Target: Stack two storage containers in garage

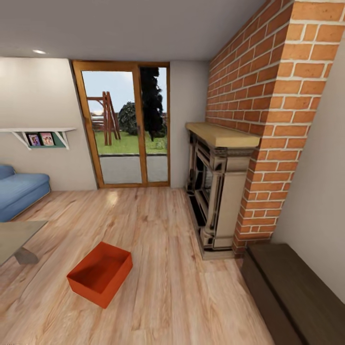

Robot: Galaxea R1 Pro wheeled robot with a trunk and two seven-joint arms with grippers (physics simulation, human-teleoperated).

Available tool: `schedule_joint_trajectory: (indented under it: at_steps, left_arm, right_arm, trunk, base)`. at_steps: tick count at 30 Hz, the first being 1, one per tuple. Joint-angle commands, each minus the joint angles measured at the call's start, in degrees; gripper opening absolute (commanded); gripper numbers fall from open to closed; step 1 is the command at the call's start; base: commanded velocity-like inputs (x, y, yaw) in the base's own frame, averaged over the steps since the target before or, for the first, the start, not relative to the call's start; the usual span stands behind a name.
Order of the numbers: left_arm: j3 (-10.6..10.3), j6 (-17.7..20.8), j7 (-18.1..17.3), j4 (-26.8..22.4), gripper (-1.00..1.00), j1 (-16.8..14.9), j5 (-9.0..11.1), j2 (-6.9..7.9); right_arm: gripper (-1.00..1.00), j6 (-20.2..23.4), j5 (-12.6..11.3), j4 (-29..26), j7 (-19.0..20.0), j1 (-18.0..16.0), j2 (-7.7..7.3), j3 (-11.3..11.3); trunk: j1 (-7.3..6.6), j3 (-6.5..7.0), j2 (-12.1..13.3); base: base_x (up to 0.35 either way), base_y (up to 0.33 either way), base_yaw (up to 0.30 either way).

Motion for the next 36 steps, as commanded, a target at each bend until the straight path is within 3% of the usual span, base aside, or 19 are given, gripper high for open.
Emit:
schedule_joint_trajectory:
  at_steps: [1, 14, 36]
  left_arm:
    - [-0.04, -0.22, 0.07, 0.09, 1.0, -0.05, 0.18, 0.0]
    - [-0.02, -0.22, 0.07, 0.09, 1.0, -0.05, 0.18, 0.0]
    - [-0.04, -0.2, 0.08, 0.09, 1.0, -0.05, 0.18, 0.0]
  right_arm:
    - [1.0, -0.4, 0.11, 0.23, 0.15, -0.07, -0.02, 0.01]
    - [1.0, -0.4, 0.11, 0.23, 0.16, -0.07, -0.02, 0.01]
    - [1.0, -0.39, 0.11, 0.23, 0.17, -0.07, -0.02, 0.01]
  trunk:
    - [0.06, -0.04, -0.05]
    - [0.06, -0.04, -0.05]
    - [0.06, -0.04, -0.05]
  base:
    - [0.311, -0.187, 0.249]
    - [0.311, -0.181, 0.131]
    - [0.311, -0.156, 0.246]
